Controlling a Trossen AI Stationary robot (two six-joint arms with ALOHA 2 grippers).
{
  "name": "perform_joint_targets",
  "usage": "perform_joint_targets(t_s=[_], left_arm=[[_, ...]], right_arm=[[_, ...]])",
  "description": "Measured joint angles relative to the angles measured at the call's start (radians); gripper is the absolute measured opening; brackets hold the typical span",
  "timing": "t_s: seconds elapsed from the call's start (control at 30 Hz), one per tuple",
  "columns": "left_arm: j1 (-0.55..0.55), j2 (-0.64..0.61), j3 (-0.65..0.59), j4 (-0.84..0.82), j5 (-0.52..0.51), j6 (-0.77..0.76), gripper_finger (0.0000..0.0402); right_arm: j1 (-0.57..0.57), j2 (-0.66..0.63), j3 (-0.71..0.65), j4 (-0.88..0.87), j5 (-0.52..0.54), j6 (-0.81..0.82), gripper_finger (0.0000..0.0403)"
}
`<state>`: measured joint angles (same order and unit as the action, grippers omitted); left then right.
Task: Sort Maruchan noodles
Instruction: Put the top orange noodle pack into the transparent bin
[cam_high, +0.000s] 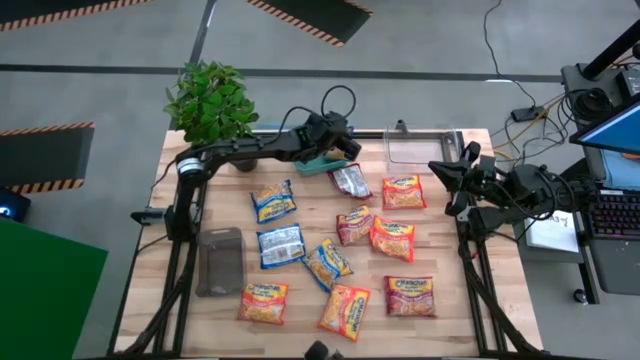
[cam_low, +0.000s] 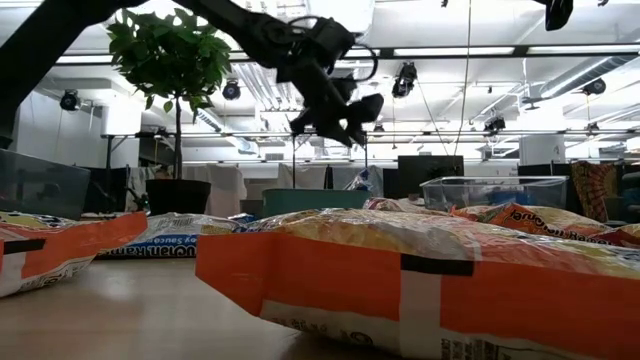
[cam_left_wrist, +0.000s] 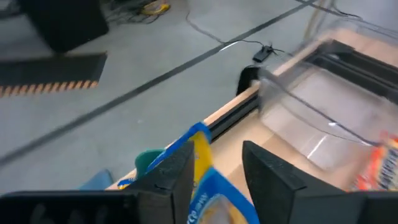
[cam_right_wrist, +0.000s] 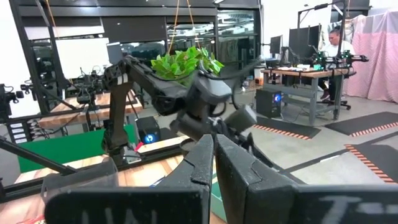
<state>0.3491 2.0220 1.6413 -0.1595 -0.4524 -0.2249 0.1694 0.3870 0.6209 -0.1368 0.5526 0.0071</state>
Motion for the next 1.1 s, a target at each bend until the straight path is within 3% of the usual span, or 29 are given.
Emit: perform_joint_targets(t_s=[0.33, 0.5, 0.73, 0.9, 1.1], left_arm=[[-0.193, -0.089, 0.0, -0.23, 0.055, 0.295, 0.0133], [-0.301, -0.091, 0.0, -0.393, 0.069, 0.366, 0.0127], [-0.387, -0.102, -0.022, -0.435, 0.17, 0.441, 0.0114], [-0.392, -0.162, -0.082, -0.443, 0.183, 0.44, 0.0101], [-0.392, -0.313, -0.241, -0.35, 0.183, 0.419, 0.0085]], right_arm=[[0.0, 0.002, 0.0, -0.009, -0.001, 0.019, 0.0009], [0.0, 0.009, 0.0, -0.018, -0.001, 0.023, 0.0009], [0.0, 0.048, 0.0, -0.05, -0.002, 0.084, 0.0009], [0.0, 0.102, -0.002, -0.141, -0.003, 0.23, 0.0009], [0.0, 0.182, -0.008, -0.376, -0.003, 0.579, 0.0009]])
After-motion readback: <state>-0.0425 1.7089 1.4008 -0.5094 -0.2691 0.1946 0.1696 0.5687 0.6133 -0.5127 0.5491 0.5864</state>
